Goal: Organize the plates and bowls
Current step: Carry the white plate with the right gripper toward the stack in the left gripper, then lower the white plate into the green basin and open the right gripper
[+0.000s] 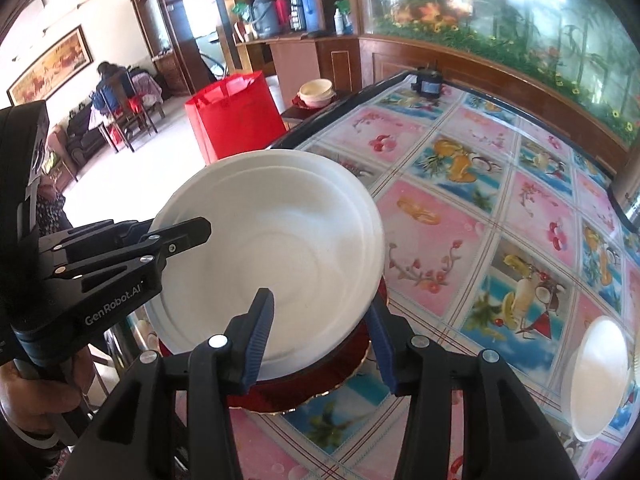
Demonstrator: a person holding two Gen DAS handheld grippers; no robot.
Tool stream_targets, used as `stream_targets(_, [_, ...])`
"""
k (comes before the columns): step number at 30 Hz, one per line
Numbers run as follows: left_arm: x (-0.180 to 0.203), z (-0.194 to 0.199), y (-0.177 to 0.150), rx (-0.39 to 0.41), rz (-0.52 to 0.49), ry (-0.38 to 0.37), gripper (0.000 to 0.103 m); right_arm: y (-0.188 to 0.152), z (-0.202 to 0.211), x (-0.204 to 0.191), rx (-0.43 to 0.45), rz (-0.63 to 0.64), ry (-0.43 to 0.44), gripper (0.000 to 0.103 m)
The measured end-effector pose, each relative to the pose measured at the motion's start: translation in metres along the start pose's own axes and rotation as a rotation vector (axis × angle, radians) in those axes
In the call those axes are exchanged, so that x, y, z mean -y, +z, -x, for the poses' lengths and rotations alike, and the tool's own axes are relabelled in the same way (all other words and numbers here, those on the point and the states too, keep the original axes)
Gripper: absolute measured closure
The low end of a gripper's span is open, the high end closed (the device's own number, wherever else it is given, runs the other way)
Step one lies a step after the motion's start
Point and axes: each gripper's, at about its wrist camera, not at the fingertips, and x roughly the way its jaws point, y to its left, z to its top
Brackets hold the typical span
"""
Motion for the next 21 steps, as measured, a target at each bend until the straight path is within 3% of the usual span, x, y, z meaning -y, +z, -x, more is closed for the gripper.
stream_targets(12, [0.002, -0.018, -0.01, 0.005, -0.022, 0.032, 0.087, -0.001, -0.01, -0.006, -0.025, 0.028, -0.055, 0.054])
stream_targets(21, [-0.004, -0.02, -0.01, 0.005, -0.022, 0.045, 0.087, 0.005, -0.001, 0.0, -0.003, 0.011, -0.042, 0.045])
